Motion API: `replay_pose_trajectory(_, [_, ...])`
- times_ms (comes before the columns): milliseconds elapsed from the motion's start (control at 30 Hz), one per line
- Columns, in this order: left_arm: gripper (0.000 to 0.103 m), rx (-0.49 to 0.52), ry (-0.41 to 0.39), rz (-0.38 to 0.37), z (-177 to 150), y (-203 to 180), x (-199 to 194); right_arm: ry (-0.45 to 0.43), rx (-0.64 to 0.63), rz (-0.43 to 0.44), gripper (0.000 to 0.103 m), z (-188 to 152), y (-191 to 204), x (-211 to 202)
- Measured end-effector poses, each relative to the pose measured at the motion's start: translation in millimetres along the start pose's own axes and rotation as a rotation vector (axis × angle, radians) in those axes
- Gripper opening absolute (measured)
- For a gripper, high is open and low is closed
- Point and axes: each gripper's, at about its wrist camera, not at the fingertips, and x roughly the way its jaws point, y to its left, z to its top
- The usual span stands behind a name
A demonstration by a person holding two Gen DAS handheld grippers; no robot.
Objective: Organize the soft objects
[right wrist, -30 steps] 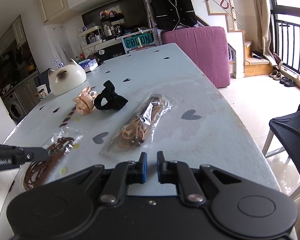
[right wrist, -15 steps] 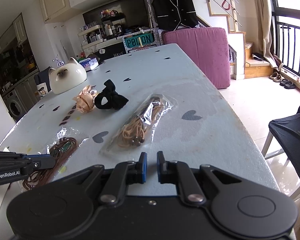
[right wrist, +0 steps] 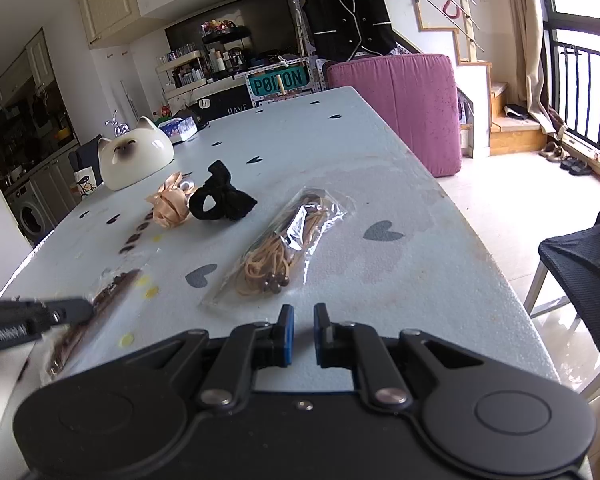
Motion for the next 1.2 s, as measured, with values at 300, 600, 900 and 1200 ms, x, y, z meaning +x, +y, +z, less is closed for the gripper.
replay_pose_trajectory(300, [0.001,-0.014,-0.008,-0.037,-7,5,1,-0.098,0.065,0.018,0.011,45,3,5])
replay_pose_trajectory(600, [0.001,-0.071,-0.01,-0.077,-6,12,1,0.003,-0.088,-0.065,0.012,37,25,59])
replay_pose_trajectory(900, [0.025,-0.06,-0.007,-0.124,-6,10,1,0.005,-0.116,-0.113,0.016,34,35,58])
replay_pose_trajectory(1200, [0.063,-0.046,-0.036,-0.117,-5,7,-4,0.002,-0.029,-0.144,0.054,50,39,54])
